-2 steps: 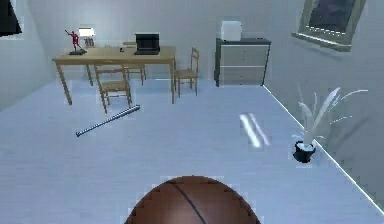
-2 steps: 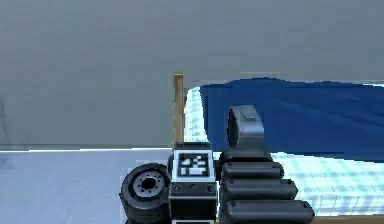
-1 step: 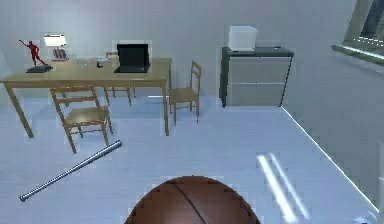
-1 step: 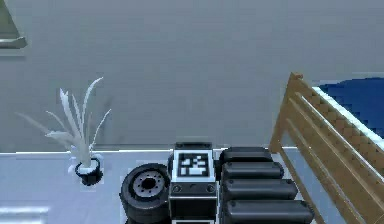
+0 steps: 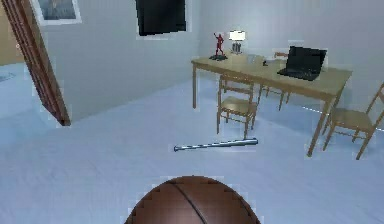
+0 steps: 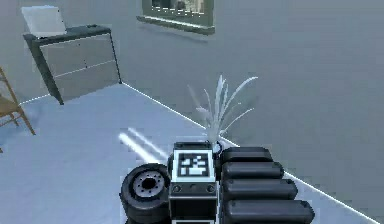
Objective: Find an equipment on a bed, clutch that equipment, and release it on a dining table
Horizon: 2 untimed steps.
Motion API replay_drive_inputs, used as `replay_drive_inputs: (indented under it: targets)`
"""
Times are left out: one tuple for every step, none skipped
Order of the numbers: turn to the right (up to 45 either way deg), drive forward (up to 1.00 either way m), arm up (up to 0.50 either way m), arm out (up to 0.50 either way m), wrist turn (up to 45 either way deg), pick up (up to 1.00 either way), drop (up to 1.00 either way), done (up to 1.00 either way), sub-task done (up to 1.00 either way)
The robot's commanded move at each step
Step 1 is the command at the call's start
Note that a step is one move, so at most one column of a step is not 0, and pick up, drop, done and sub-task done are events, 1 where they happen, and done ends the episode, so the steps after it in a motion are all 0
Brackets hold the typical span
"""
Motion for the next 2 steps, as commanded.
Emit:
replay_drive_inputs:
  targets:
    - [-24.0, 0.0, 0.0, 0.0, 0.0, 0.0, 0.0, 0.0, 0.0]
    - [0.0, 0.5, 0.0, 0.0, 0.0, 0.0, 0.0, 0.0, 0.0]
